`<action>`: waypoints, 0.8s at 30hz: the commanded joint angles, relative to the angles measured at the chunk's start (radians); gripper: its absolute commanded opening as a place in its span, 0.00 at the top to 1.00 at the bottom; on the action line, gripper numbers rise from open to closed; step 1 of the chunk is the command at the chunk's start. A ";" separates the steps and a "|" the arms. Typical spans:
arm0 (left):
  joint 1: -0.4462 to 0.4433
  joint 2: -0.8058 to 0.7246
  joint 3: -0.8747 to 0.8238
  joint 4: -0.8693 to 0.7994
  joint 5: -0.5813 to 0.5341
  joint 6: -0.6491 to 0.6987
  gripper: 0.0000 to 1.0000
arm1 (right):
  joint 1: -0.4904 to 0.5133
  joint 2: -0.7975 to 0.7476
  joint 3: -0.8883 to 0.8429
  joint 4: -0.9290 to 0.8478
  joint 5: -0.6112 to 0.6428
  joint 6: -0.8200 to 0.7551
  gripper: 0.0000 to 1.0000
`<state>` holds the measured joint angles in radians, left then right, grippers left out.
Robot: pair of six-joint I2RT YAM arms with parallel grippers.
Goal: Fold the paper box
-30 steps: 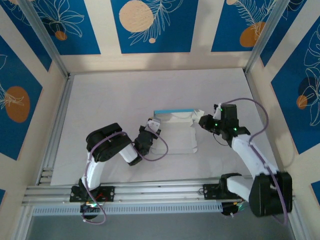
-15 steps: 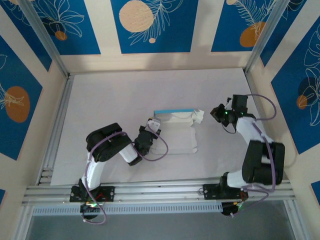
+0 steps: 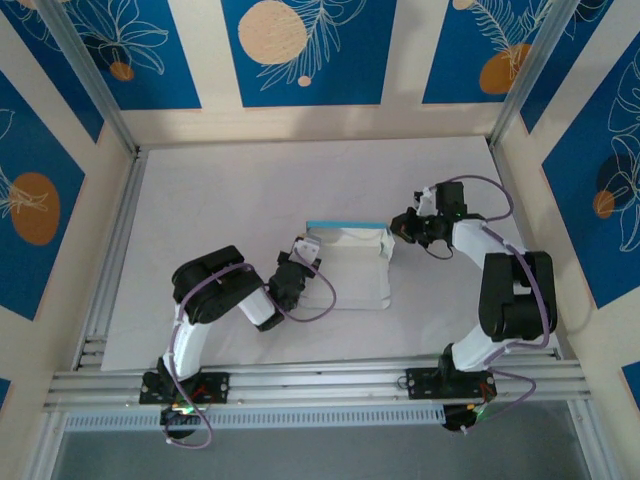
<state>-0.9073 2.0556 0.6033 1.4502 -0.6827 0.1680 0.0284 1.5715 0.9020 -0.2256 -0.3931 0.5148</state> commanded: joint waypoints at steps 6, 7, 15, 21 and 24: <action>-0.015 -0.007 -0.005 -0.075 0.017 0.047 1.00 | 0.114 -0.133 -0.081 -0.009 0.235 -0.039 0.77; -0.015 -0.010 -0.006 -0.078 0.017 0.046 1.00 | 0.115 -0.148 -0.087 -0.013 0.266 -0.038 0.77; 0.013 -0.062 -0.017 -0.126 0.019 0.019 1.00 | 0.212 -0.278 -0.122 -0.045 0.544 -0.290 0.82; 0.039 -0.087 -0.032 -0.124 0.029 -0.005 1.00 | 0.187 -0.298 -0.108 -0.107 0.615 -0.397 0.88; 0.042 -0.091 -0.037 -0.106 0.041 -0.008 1.00 | 0.165 -0.332 -0.119 -0.114 0.584 -0.367 0.86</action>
<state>-0.8787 1.9846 0.5827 1.3640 -0.6624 0.1566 0.2104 1.2865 0.7738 -0.3069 0.1764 0.1833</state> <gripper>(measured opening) 0.044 0.136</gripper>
